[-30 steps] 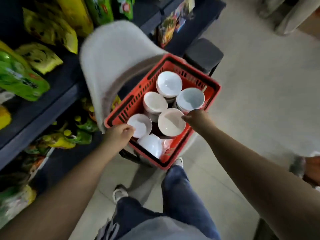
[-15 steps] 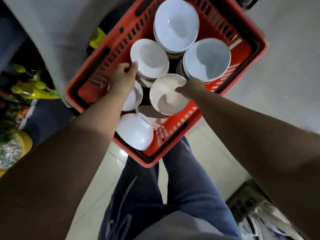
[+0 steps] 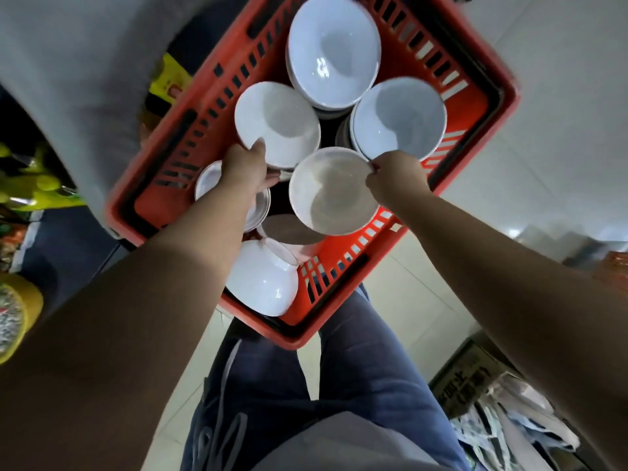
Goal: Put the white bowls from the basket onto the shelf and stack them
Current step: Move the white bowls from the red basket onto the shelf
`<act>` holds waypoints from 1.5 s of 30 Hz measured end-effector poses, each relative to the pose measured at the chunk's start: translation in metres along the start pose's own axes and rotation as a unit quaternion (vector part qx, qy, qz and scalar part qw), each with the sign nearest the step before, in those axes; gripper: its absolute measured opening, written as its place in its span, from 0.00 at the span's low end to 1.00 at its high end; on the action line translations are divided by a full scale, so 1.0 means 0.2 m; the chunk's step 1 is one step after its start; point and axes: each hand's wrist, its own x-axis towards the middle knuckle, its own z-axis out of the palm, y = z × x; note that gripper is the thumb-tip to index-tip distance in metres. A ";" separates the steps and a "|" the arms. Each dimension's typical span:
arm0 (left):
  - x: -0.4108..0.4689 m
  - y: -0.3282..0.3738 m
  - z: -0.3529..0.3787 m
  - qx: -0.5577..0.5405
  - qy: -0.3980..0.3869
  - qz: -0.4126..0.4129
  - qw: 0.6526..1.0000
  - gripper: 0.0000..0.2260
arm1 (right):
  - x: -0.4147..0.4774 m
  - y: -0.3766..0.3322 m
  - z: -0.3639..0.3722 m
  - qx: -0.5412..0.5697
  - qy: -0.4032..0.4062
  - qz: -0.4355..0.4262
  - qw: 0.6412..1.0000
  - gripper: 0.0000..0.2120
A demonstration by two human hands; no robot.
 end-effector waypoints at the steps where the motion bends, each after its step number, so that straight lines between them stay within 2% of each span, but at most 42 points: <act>1: -0.02 0.01 -0.01 -0.014 -0.006 -0.006 1.000 0.18 | -0.03 0.01 -0.04 0.015 0.004 -0.004 1.000 0.13; 4: -0.09 0.02 -0.05 -0.035 -0.014 -0.006 0.999 0.17 | -0.09 0.04 -0.16 0.134 -0.015 0.033 0.990 0.10; 6: -0.16 0.02 -0.08 -0.067 -0.016 -0.009 0.998 0.16 | -0.15 0.05 -0.25 0.249 -0.028 0.074 0.965 0.08; 9: -0.29 0.04 -0.13 -0.112 -0.039 -0.002 0.993 0.15 | -0.22 0.07 -0.36 0.337 -0.033 0.085 0.937 0.08; 11: -0.41 0.05 -0.18 -0.148 -0.055 0.024 0.987 0.14 | -0.28 0.06 -0.44 0.380 -0.032 0.070 0.922 0.11; 16: -0.76 0.10 -0.36 -0.237 -0.043 0.103 0.965 0.12 | -0.48 -0.05 -0.62 0.484 -0.052 -0.031 0.873 0.07; 19: -0.97 0.15 -0.50 -0.284 -0.008 0.149 0.947 0.09 | -0.63 -0.19 -0.72 0.507 -0.089 -0.113 0.850 0.06; 23: -1.30 0.18 -0.75 -0.310 0.039 0.219 0.924 0.11 | -0.90 -0.41 -0.83 0.520 -0.142 -0.221 0.813 0.09; 31: -1.87 0.06 -1.31 -0.374 0.121 0.339 0.855 0.06 | -1.54 -0.81 -0.88 0.454 -0.191 -0.381 0.782 0.07; 35: -2.08 -0.06 -1.63 -0.377 0.151 0.388 0.827 0.07 | -1.85 -1.00 -0.78 0.436 -0.207 -0.419 0.769 0.07; 41: -2.29 -0.26 -2.09 -0.360 0.179 0.430 0.808 0.09 | -2.25 -1.27 -0.53 0.439 -0.230 -0.452 0.741 0.07; 45: -2.36 -0.39 -2.32 -0.363 0.209 0.432 0.798 0.08 | -2.42 -1.44 -0.36 0.432 -0.244 -0.451 0.742 0.06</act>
